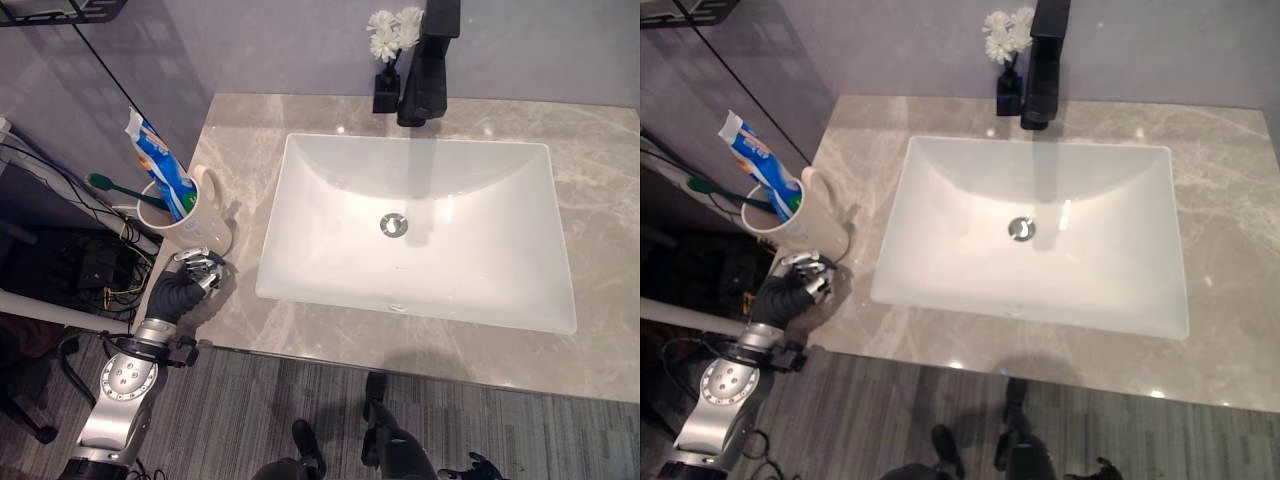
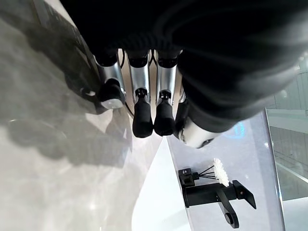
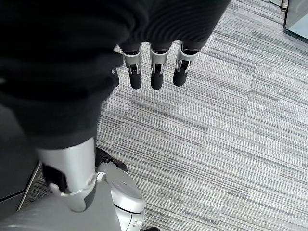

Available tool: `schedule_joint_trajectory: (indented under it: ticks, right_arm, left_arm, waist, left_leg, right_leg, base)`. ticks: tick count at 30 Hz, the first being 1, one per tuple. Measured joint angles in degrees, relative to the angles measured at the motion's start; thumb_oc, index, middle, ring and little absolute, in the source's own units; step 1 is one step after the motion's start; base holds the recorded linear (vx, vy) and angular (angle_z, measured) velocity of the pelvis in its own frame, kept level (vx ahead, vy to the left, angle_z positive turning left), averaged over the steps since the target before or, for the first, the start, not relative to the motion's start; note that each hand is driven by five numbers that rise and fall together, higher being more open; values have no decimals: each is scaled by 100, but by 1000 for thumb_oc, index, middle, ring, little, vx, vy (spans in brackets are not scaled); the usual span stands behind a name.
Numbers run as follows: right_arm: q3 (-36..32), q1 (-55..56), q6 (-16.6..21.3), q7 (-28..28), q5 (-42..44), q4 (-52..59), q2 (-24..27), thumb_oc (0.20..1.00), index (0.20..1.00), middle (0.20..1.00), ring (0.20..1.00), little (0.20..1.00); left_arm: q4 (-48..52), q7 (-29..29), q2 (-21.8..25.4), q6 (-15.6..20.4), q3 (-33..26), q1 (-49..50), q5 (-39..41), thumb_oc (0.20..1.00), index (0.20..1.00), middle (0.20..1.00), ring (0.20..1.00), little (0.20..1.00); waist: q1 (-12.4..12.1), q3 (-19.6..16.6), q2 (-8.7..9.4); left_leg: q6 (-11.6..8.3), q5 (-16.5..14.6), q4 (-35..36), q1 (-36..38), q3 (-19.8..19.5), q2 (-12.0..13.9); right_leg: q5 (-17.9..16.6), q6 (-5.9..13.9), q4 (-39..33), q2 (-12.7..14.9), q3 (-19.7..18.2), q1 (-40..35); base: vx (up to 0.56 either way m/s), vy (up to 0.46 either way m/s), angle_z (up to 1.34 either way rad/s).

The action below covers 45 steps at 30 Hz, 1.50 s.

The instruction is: Put brush and paste in cup on sink, flatten towel.

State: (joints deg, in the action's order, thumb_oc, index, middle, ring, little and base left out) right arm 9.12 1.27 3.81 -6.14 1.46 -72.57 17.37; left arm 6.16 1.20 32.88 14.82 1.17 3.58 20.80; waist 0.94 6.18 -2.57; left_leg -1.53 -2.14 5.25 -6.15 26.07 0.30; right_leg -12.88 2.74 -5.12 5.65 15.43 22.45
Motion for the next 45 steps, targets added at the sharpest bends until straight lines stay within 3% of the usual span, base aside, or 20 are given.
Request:
schedule_joint_trajectory:
  ticks: [7, 33, 45]
  right_arm:
    - [7, -39, 8, 3, 1, 26, -80, 1000, 1000, 1000, 1000, 1000]
    - [162, -40, 25, -8, -6, 27, -73, 1000, 1000, 1000, 1000, 1000]
    - [188, -32, 39, -7, -5, 35, -67, 1000, 1000, 1000, 1000, 1000]
  left_arm:
    - [-19, -102, -4, 10, 1, -231, -59, 200, 200, 200, 200, 200]
    - [-12, -227, 7, 127, -275, 304, 37, 200, 200, 200, 200, 200]
    - [-318, -491, 33, 122, -268, -195, -241, 200, 200, 200, 200, 200]
  waist:
    - [21, 48, 82]
    - [-60, 21, 41]
    - [-13, -22, 52]
  left_leg:
    - [-4, -3, 1, -24, 123, 0]
    - [-9, 11, 0, 2, 52, 3]
    - [-22, 21, 0, -116, 93, 2]
  right_leg:
    - [-19, -4, 12, -34, -101, 74]
    - [-24, -23, 13, -11, -53, 23]
    - [-41, -40, 14, -29, -83, 160]
  base:
    - [9, 3, -8]
    - [-1, 0, 0]
    - [1, 0, -1]
